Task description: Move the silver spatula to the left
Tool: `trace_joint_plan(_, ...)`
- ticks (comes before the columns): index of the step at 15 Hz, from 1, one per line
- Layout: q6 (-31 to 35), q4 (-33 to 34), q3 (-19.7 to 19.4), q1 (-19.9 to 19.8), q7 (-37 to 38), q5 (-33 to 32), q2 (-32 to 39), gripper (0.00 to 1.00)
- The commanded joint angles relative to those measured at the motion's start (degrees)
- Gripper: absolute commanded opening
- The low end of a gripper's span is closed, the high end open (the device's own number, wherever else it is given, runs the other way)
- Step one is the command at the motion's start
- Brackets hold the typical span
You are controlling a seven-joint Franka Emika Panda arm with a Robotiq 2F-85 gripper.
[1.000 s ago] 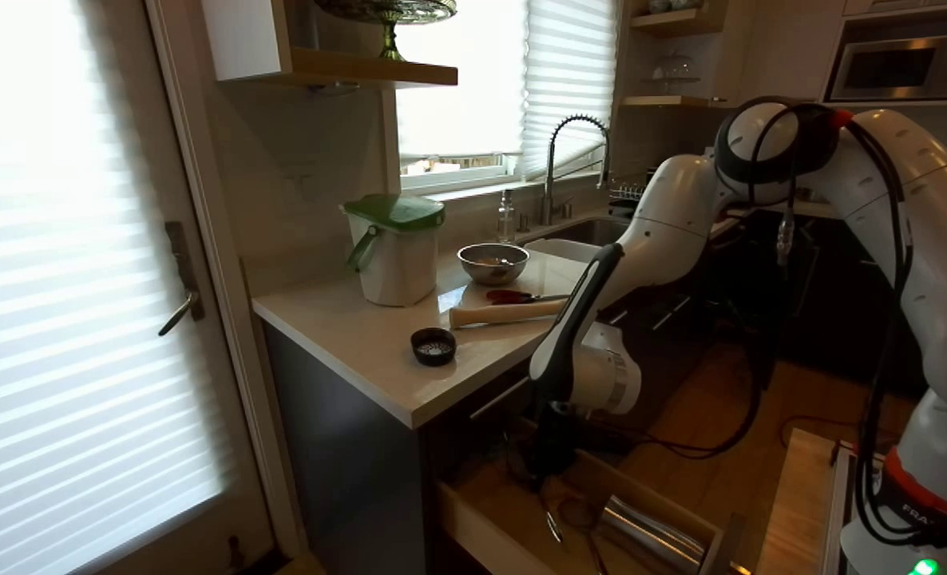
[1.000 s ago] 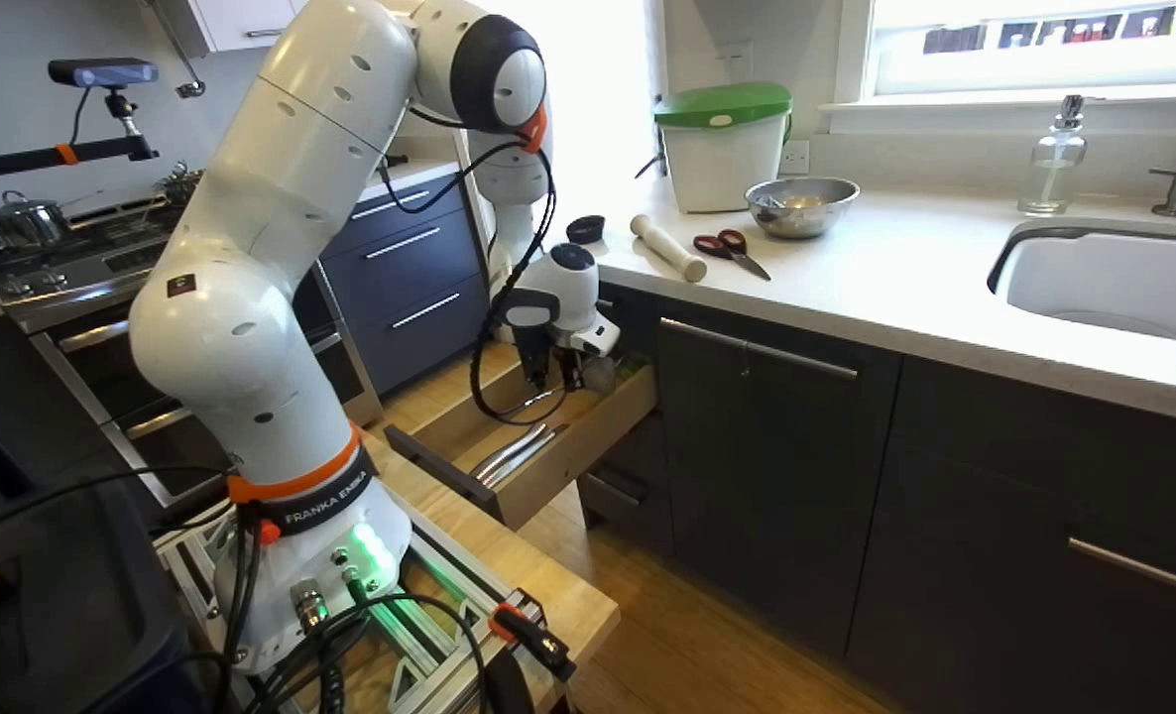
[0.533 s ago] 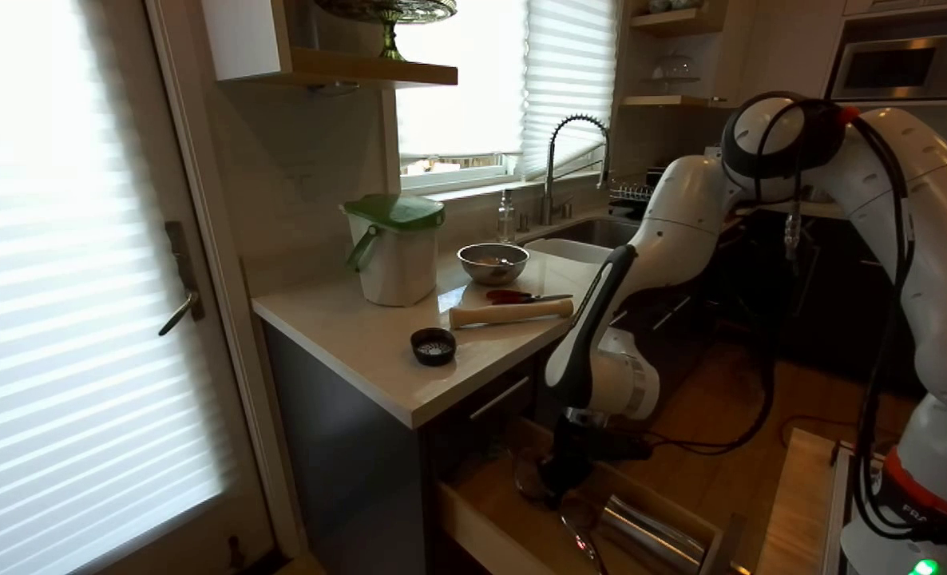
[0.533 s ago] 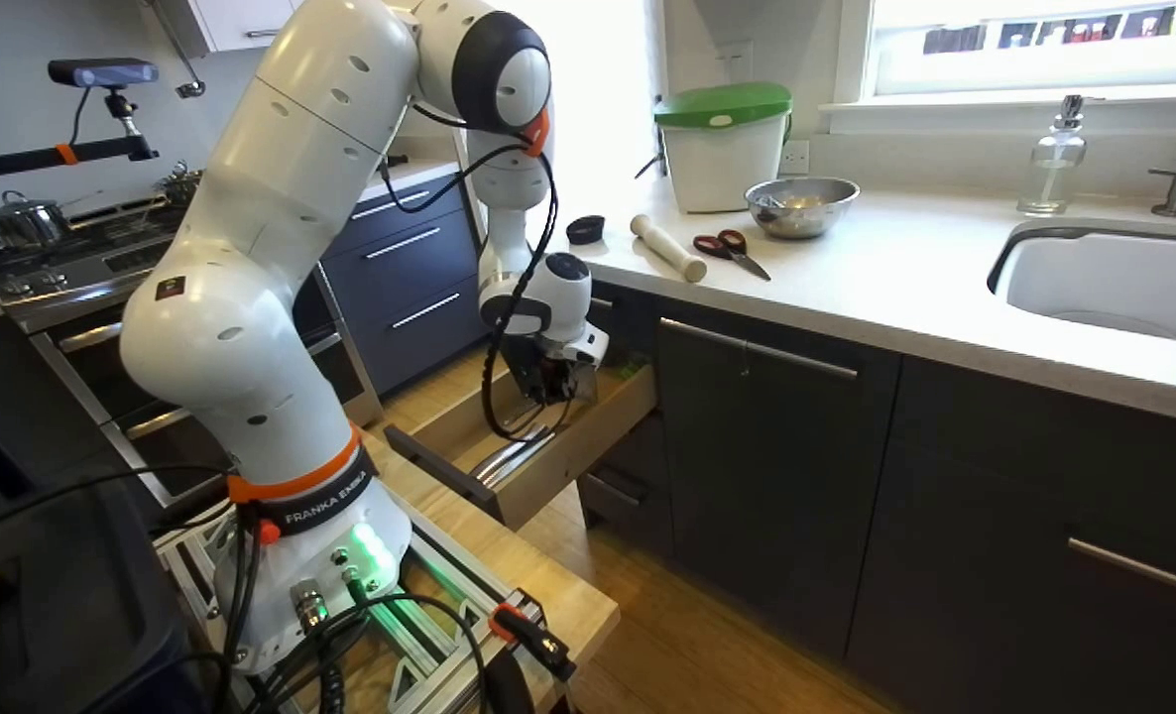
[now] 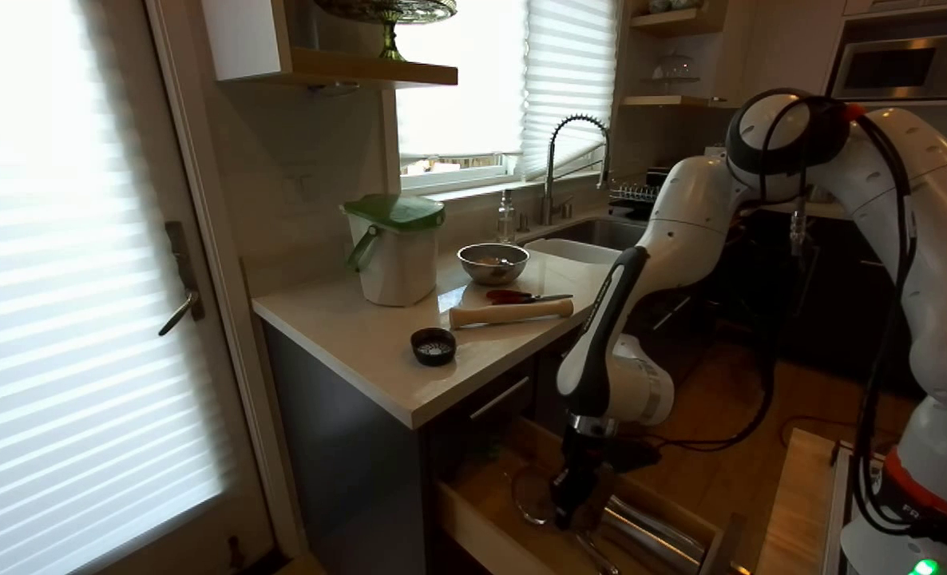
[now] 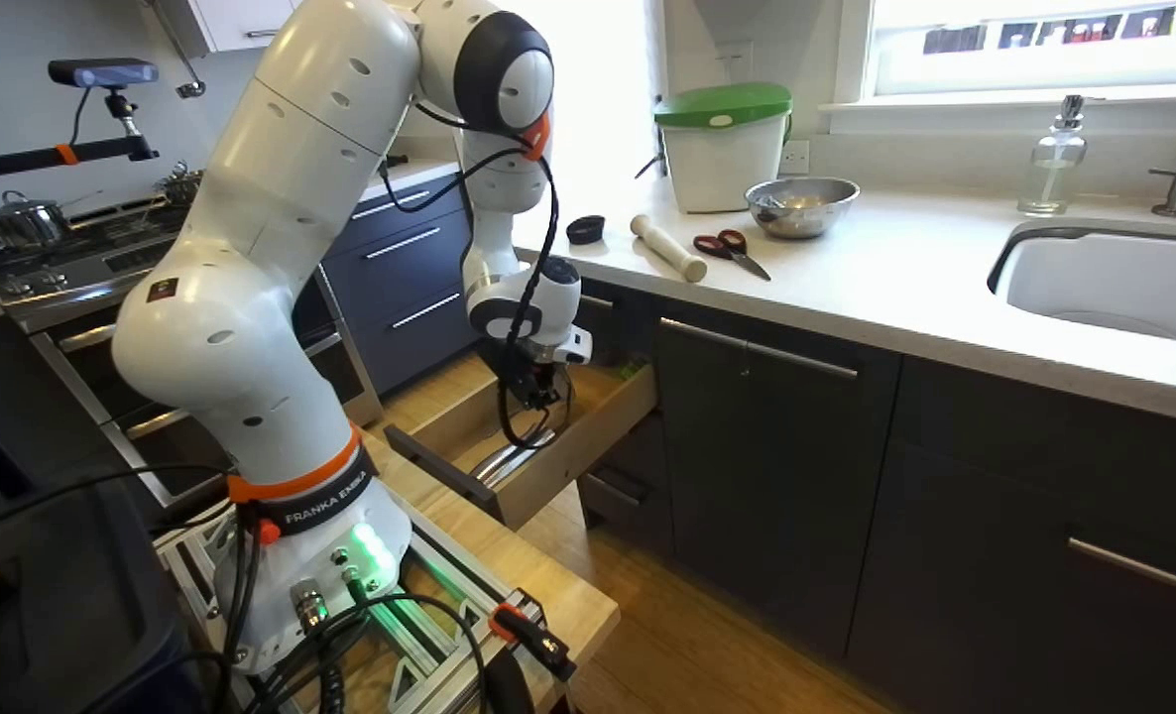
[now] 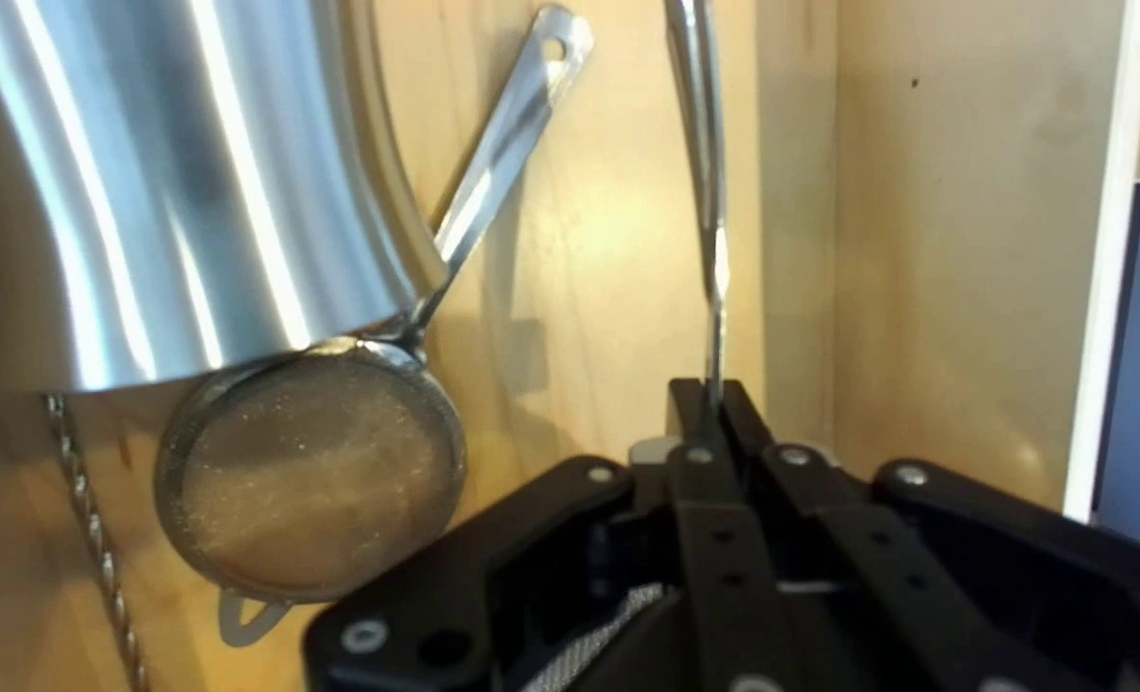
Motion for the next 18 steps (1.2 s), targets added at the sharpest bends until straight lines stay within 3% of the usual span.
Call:
trace_joint_plan(1, -2.59, -2.55, 1.76, -4.80, 4.40, -11.92, 0.16, 0.01)
trace_joint_plan(6, -6.80, -3.10, 2.31, -7.47, 7.08, -19.95, 1.09, 0.01)
trace_joint_plan(18, -13.17, -2.58, 0.55, -5.59, 6.36, -23.35, 3.15, 0.01)
